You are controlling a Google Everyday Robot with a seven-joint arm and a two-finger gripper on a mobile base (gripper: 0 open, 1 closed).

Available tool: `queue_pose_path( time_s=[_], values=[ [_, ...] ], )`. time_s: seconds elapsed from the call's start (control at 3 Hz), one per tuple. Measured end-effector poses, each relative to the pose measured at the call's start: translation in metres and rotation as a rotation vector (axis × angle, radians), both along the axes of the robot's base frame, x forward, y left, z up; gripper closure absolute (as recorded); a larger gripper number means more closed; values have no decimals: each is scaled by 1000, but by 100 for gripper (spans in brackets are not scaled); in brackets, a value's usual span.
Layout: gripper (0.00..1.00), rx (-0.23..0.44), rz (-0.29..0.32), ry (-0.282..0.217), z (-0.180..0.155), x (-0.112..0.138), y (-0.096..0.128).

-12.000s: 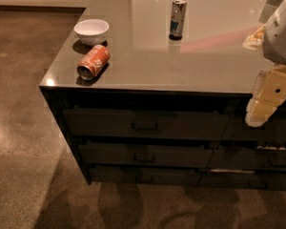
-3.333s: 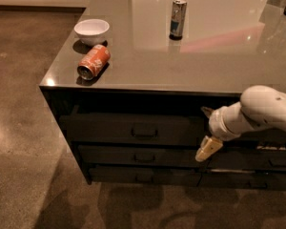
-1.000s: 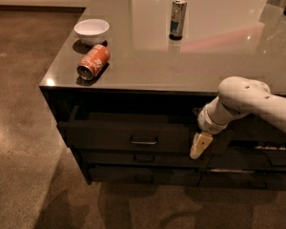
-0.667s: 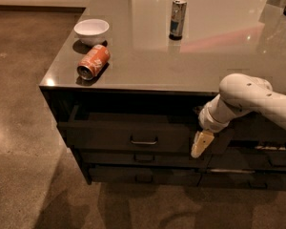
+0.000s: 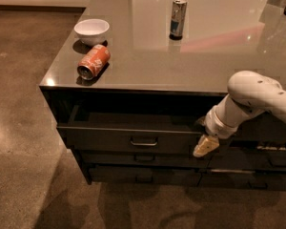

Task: Open top drawer

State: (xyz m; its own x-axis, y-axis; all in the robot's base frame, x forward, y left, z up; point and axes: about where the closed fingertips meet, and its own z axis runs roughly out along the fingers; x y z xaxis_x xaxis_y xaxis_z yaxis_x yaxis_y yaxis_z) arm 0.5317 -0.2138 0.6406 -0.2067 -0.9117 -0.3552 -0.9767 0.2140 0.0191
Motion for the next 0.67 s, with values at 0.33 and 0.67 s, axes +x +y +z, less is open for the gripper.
queue_pose_path(
  time_s=[0.33,0.67],
  values=[
    [62,28,12,88,-7,-24,1],
    [53,28,13,89,-1,-24,2]
  ],
)
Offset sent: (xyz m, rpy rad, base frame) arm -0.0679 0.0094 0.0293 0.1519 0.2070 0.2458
